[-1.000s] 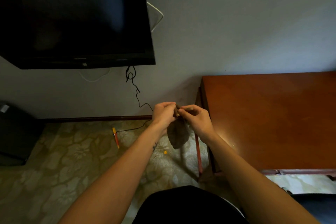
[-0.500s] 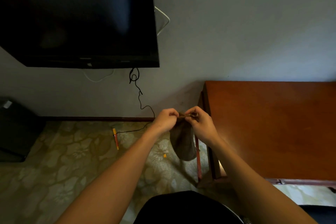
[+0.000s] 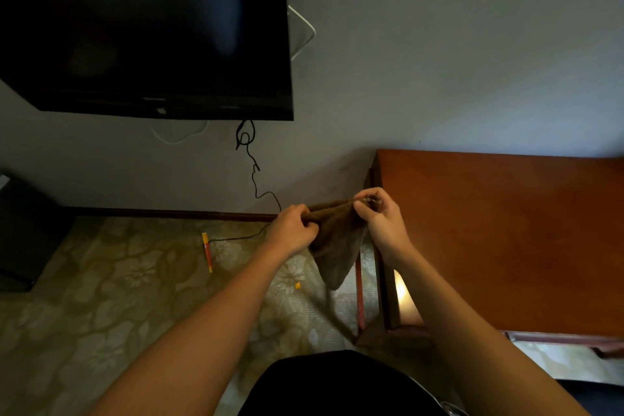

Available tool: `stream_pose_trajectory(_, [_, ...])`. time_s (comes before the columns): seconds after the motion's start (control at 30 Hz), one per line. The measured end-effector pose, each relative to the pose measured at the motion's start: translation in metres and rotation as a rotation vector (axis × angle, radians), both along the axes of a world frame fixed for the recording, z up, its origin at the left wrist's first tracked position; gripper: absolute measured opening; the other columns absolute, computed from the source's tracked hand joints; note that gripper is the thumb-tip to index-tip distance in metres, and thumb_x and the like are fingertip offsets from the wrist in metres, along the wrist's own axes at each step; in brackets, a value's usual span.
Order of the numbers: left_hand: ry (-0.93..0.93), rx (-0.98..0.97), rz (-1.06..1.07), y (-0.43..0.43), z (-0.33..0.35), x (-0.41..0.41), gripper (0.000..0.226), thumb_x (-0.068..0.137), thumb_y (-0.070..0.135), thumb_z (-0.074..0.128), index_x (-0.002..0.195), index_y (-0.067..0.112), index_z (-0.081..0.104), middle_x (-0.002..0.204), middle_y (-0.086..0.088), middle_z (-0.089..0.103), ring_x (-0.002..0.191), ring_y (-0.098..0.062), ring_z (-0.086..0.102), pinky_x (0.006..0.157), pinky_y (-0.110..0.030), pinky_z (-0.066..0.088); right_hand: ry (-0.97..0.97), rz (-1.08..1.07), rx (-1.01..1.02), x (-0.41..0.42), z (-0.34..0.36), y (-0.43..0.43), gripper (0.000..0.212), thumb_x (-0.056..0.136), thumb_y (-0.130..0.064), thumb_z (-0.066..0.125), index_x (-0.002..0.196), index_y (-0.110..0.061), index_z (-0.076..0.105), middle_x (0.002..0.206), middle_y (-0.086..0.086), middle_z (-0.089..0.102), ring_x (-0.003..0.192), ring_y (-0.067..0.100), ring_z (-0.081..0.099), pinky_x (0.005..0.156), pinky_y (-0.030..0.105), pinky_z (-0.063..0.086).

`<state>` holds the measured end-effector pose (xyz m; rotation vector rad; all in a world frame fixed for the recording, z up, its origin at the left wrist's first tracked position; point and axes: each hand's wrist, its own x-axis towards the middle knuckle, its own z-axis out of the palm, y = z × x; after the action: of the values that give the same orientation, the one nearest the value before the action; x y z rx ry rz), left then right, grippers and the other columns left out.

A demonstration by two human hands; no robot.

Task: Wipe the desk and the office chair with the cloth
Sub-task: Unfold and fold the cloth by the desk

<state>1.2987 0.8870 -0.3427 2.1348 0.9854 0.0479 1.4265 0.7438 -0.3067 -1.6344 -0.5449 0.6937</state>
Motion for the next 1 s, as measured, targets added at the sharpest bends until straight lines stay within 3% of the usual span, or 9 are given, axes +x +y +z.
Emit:
stream_pose_trajectory(0.07, [-0.023, 0.033, 0.049, 0.005, 0.006, -0.001, 0.008, 0.09, 0.025, 0.061, 0.084, 0.026, 0.056, 0.084, 0.002, 0.059, 0.073, -0.015, 0.057, 0.054, -0.03, 0.037, -0.069, -0.013, -0.049, 0.005, -0.002, -0.002, 0.008, 0.099, -0.007, 0.057, 0.106, -0.007, 0.061, 0.099, 0.007, 0.063, 0.095, 0.018, 0.062, 0.086, 0.033, 0.052])
stream_pose_trajectory(0.17, [-0.043, 0.128, -0.007, 0.015, 0.016, -0.003, 0.009, 0.091, 0.025, 0.064, 0.091, 0.021, 0.056, 0.088, 0.004, 0.056, 0.074, -0.013, 0.054, 0.055, -0.028, 0.033, -0.172, -0.032, -0.138, 0.012, -0.007, -0.006, 0.009, 0.1, -0.012, 0.056, 0.107, -0.014, 0.06, 0.103, 0.004, 0.063, 0.102, 0.019, 0.061, 0.093, 0.039, 0.053])
stream_pose_trajectory(0.27, [-0.094, -0.001, -0.079, 0.018, 0.022, -0.001, 0.013, 0.092, 0.019, 0.064, 0.089, 0.019, 0.051, 0.087, 0.001, 0.053, 0.075, -0.015, 0.052, 0.058, -0.027, 0.036, -0.196, -0.061, -0.188, 0.016, -0.007, -0.007, 0.009, 0.103, -0.015, 0.051, 0.11, -0.015, 0.057, 0.104, 0.003, 0.061, 0.103, 0.021, 0.059, 0.094, 0.041, 0.051])
stream_pose_trajectory(0.4, [-0.26, -0.211, 0.082, 0.012, 0.029, 0.003, 0.012, 0.093, 0.015, 0.059, 0.089, 0.016, 0.048, 0.082, -0.002, 0.047, 0.074, -0.016, 0.049, 0.063, -0.031, 0.038, -0.116, -0.012, -0.195, 0.016, 0.0, -0.002, 0.019, 0.106, -0.021, 0.045, 0.118, -0.007, 0.051, 0.112, 0.012, 0.057, 0.108, 0.026, 0.056, 0.098, 0.044, 0.046])
stream_pose_trajectory(0.6, [-0.545, -0.609, 0.326, 0.018, 0.038, 0.009, 0.035, 0.094, 0.015, 0.068, 0.123, 0.023, 0.05, 0.112, -0.013, 0.07, 0.093, -0.024, 0.07, 0.083, -0.041, 0.059, 0.383, -0.188, 0.117, 0.022, 0.015, 0.004, 0.01, 0.101, -0.01, 0.051, 0.098, -0.006, 0.061, 0.09, 0.005, 0.061, 0.087, 0.016, 0.059, 0.077, 0.028, 0.047])
stream_pose_trajectory(0.73, [-0.45, -0.85, 0.258, 0.012, 0.032, 0.013, 0.031, 0.098, 0.029, 0.061, 0.119, 0.007, 0.064, 0.122, -0.017, 0.07, 0.111, -0.026, 0.067, 0.101, -0.038, 0.051, 0.591, -0.263, 0.183, 0.02, 0.022, 0.015, 0.026, 0.1, -0.01, 0.054, 0.12, 0.006, 0.059, 0.108, 0.014, 0.067, 0.105, 0.025, 0.064, 0.084, 0.034, 0.052])
stream_pose_trajectory(0.8, [-0.382, -0.89, 0.213, 0.006, 0.031, 0.009, 0.036, 0.099, 0.044, 0.055, 0.112, 0.013, 0.069, 0.11, -0.004, 0.076, 0.107, -0.017, 0.069, 0.102, -0.032, 0.047, 0.656, -0.254, 0.19, 0.019, 0.022, 0.018, 0.036, 0.099, -0.012, 0.056, 0.13, 0.006, 0.056, 0.124, 0.02, 0.064, 0.116, 0.031, 0.062, 0.086, 0.037, 0.054])
stream_pose_trajectory(0.87, [-0.397, -0.954, 0.201, 0.003, 0.023, 0.005, 0.047, 0.09, 0.057, 0.052, 0.112, 0.019, 0.068, 0.109, 0.005, 0.075, 0.11, -0.011, 0.065, 0.105, -0.032, 0.043, 0.698, -0.241, 0.219, 0.018, 0.025, 0.02, 0.035, 0.1, -0.012, 0.055, 0.13, 0.005, 0.057, 0.121, 0.02, 0.065, 0.114, 0.032, 0.063, 0.083, 0.038, 0.054])
stream_pose_trajectory(1.0, [-0.422, -1.043, 0.165, -0.004, 0.011, 0.003, 0.059, 0.077, 0.052, 0.072, 0.121, 0.013, 0.065, 0.125, -0.006, 0.07, 0.123, -0.021, 0.06, 0.11, -0.038, 0.042, 0.727, -0.257, 0.247, 0.024, 0.029, 0.024, 0.03, 0.102, -0.013, 0.053, 0.128, 0.001, 0.057, 0.12, 0.021, 0.066, 0.111, 0.032, 0.065, 0.077, 0.037, 0.056])
